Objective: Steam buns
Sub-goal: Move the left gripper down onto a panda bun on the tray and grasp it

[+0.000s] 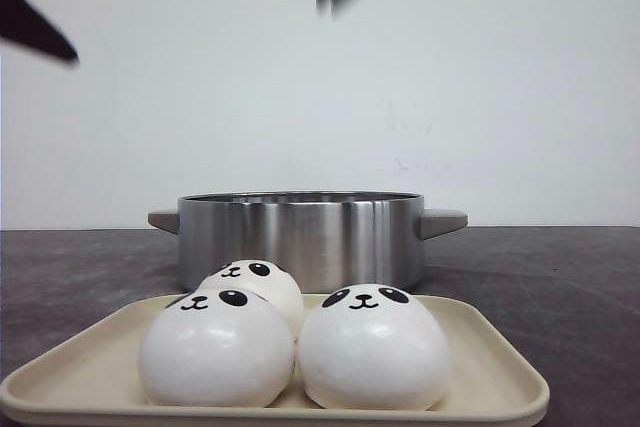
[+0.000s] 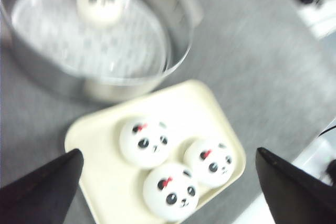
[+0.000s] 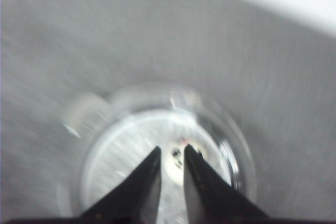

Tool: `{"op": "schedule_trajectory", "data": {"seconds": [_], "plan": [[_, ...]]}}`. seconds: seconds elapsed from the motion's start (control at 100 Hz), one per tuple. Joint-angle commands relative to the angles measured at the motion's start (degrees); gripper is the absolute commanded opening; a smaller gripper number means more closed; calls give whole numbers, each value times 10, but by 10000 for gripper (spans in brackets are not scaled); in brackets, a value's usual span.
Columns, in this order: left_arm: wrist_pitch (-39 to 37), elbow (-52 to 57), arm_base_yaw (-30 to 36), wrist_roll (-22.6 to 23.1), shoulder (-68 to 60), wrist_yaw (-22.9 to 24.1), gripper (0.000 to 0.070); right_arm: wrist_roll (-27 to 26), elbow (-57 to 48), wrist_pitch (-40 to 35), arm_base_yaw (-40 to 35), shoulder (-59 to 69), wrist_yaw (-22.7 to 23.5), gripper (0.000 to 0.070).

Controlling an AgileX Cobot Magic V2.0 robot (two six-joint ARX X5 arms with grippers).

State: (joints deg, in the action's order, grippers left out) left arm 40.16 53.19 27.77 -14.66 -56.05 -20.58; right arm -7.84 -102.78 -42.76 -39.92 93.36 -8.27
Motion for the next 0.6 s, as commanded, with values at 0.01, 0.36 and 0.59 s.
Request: {"op": "schedule_trajectory", "data": {"seconds": [0.01, 0.36, 0.59], "plan": [[-10, 10, 28, -20, -38, 18, 638, 8, -11, -21, -24, -51, -22, 45], [-83, 10, 127, -49, -234, 89, 639, 5, -11, -47, -112, -260, -121, 44], [-143, 10, 136, -74, -322, 118, 638, 6, -11, -108, -114, -309, -158, 44]]}}
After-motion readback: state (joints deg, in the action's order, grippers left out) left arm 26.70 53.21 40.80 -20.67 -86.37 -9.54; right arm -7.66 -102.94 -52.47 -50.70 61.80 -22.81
